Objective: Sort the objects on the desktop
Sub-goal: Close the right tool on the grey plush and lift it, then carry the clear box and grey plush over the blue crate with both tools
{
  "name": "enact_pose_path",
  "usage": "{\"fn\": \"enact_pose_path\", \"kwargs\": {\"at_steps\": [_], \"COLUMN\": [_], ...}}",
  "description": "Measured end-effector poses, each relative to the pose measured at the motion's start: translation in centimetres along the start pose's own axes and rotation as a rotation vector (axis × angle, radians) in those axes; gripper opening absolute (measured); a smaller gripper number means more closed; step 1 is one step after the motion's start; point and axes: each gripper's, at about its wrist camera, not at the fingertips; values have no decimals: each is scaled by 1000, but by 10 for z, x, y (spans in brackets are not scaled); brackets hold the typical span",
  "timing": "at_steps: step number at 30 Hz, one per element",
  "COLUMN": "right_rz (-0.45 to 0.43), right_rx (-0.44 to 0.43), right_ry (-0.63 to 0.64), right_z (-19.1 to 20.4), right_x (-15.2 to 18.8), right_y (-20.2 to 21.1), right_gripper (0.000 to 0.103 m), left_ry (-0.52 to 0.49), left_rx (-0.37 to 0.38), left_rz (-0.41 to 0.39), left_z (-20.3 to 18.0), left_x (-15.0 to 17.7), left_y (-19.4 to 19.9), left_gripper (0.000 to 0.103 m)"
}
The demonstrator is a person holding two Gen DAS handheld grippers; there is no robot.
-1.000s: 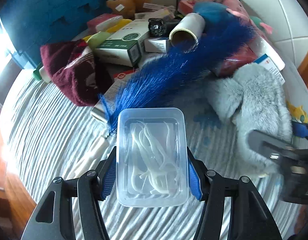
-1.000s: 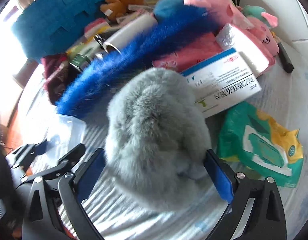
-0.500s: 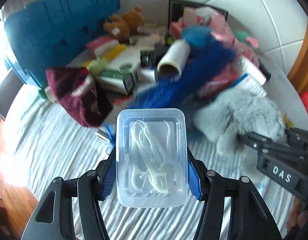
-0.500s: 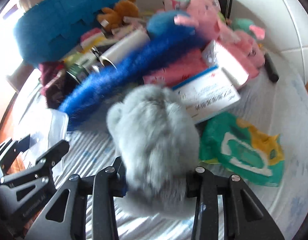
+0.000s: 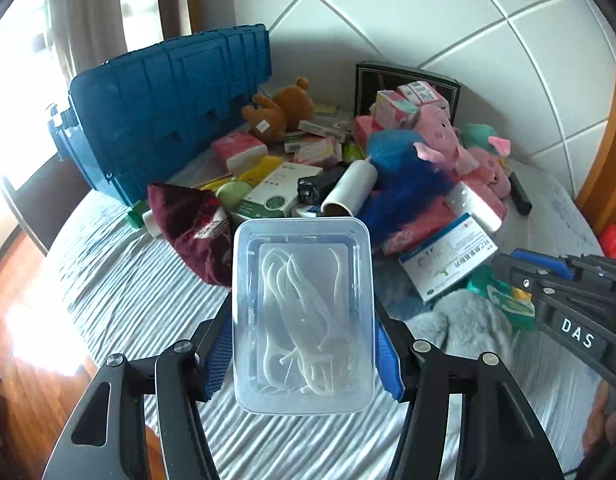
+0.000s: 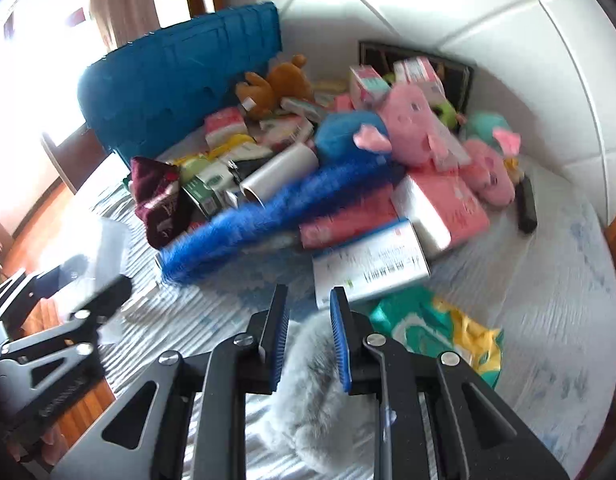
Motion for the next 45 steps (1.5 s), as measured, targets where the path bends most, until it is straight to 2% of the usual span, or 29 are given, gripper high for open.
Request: {"fn": "enact_pose_path", "kwargs": {"at_steps": [1,3,4,5,12,14,16,18,19,20,22,28,34,39,45], "right_rz": [19,63,82,100,181,196,232,247,251,249,228,122,-21,-133,-231], "right_rx": [-8,-10,-11,-15,-33,-25,-28,1,23,37,40,69,75,65,31], "right_ry": [-9,-13,-11,-11,-71,-80,-95,-79,-66,-61,-74,-50,2,72,112], "right_z": [-4,-7,-8,-8,-11,-11,-11,-10,-10,-10,-14,-16,-7,11,40], "right_x": [5,18,24,30,50,52,57,62,64,65,63,53,25,-5,-34], "right_y": [-4,-11,-15,-21,-64,-76,-93,-104,-109,-110,-102,-56,4,50,85], "right_gripper": [24,45,70,86,91,100,100,93,80,60,42,40,40,40,40], "left_ry": [5,13,15,15,-2,-12,-22,-29,-36,-42,-55,-82,-79,-48,-16], "left_rx": [-4,-8,-9,-9,-16,-18,-18,-14,-10,-8,2,42,57,33,-10], "left_rz": [10,38,56,70,137,150,166,182,189,194,201,167,65,-37,-151], "left_z": [0,-1,-2,-3,-10,-10,-10,-11,-12,-13,-17,-30,-37,-28,4], "left_x": [4,12,16,19,37,39,41,43,44,44,44,34,11,-10,-38], "left_y": [-2,-10,-15,-20,-47,-54,-63,-73,-78,-81,-86,-76,-34,10,57], "left_gripper": [60,60,60,60,60,60,60,60,60,60,60,60,60,60,60]}}
Point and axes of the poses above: each gripper's, at about its wrist camera, not at the fingertips, and y roughly against the way its jaws point, z to its left, x to its underside, and after that the axes turned 8 degrees about y, right-handed
